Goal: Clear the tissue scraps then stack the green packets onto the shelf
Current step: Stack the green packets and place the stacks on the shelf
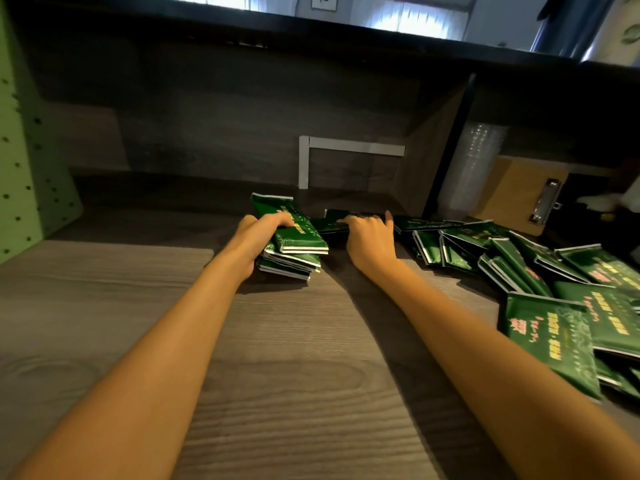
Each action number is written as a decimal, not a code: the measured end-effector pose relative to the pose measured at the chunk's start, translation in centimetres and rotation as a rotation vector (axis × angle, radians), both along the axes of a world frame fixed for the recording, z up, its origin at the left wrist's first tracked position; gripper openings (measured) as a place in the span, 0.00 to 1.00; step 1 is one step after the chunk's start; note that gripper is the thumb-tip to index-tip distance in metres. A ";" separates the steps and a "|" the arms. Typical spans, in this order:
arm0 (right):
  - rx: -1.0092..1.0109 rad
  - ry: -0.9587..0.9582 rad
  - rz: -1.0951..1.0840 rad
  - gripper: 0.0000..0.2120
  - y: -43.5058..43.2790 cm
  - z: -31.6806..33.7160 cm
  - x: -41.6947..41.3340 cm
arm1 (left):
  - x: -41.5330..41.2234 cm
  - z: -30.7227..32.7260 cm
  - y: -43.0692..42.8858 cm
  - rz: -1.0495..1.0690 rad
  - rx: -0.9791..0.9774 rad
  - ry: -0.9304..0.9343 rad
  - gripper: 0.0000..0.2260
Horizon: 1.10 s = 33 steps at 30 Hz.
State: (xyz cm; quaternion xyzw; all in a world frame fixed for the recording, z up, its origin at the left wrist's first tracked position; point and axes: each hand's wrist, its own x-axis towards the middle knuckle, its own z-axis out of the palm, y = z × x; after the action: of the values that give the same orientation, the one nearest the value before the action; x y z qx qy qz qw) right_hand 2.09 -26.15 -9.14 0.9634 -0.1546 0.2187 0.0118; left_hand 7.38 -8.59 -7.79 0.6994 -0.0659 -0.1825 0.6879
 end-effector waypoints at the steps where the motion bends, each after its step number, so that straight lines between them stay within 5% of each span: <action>1: 0.050 -0.047 -0.013 0.18 0.0 0.1 -0.5 | -0.1 0.0 0.1 -0.011 0.004 -0.001 0.24; 8: 0.563 -0.508 0.035 0.18 0.9 1.1 -3.2 | -1.1 0.5 1.5 -0.140 0.056 0.007 0.25; 12: 0.877 -0.538 0.265 0.21 2.6 2.1 -4.0 | -1.7 0.7 1.5 -0.203 0.071 -0.007 0.17; 17: 1.013 -0.367 0.363 0.17 2.9 1.3 -3.9 | -2.0 0.6 1.8 -0.294 -0.040 0.095 0.11; 23: 0.939 -0.244 0.480 0.18 4.1 1.0 -3.5 | -1.8 0.7 2.0 -0.274 -0.140 0.075 0.17; 27: 1.030 -0.236 0.515 0.22 4.2 0.8 -3.0 | -2.1 0.8 2.0 -0.286 -0.074 0.105 0.12; 30: 0.988 -0.339 0.333 0.28 2.9 0.5 -2.4 | -2.0 0.7 1.8 -0.222 -0.064 0.119 0.10; 33: 0.787 -0.347 0.081 0.22 1.3 0.1 -1.8 | -1.6 0.5 1.5 -0.085 -0.078 0.063 0.16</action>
State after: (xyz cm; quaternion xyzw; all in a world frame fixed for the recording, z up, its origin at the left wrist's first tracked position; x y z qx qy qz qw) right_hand 0.24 -24.89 -9.09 0.8488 -0.1878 0.3021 -0.3911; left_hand 5.82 -7.13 -7.32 0.6626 -0.0809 -0.2310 0.7078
